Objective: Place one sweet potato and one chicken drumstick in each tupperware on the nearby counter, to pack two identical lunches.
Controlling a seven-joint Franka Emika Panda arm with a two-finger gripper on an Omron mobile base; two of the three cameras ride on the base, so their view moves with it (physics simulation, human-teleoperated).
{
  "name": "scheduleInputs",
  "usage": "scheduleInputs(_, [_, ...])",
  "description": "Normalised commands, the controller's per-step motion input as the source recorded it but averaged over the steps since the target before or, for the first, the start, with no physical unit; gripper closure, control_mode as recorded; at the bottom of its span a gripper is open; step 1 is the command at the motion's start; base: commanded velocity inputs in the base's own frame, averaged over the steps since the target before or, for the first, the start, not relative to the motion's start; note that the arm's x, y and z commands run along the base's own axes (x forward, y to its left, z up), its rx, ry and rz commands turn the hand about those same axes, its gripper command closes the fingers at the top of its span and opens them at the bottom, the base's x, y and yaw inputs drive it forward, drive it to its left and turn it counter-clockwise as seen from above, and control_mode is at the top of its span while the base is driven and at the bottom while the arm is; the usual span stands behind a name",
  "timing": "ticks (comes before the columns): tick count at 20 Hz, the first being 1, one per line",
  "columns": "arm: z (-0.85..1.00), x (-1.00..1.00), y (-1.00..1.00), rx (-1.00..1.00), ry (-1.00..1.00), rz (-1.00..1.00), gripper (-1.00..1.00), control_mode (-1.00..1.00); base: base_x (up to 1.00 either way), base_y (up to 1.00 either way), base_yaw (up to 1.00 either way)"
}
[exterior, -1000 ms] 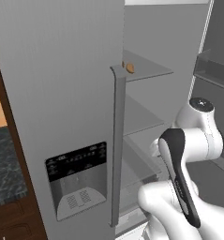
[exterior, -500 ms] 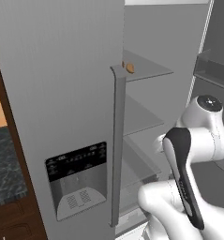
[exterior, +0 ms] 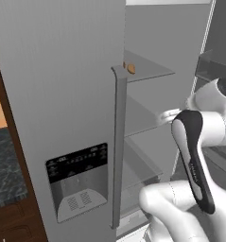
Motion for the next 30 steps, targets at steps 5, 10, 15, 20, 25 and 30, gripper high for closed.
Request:
scheduleInputs(5, [1.0,0.65,0.19,0.13,-0.01,0.0,-1.0,-1.0,0.0,0.0,0.0])
scheduleInputs(10, [0.95,0.97,0.13,0.07,0.01,0.01,-1.0,-1.0,0.0,0.0,0.0])
scheduleInputs(15, [0.31,1.0,0.06,0.02,0.07,0.13,-1.0,-1.0,0.0,0.0,0.0])
scheduleInputs(20, [-0.67,1.0,0.42,-0.18,0.05,0.13,-1.0,-1.0,0.0,0.0,0.0])
scheduleInputs(25, [-0.15,0.91,0.17,-0.12,0.03,0.01,-1.0,-1.0,0.0,0.0,0.0])
scheduleInputs(30, [-0.48,0.76,0.0,-0.03,-0.03,0.0,-1.0,-1.0,0.0,0.0,0.0])
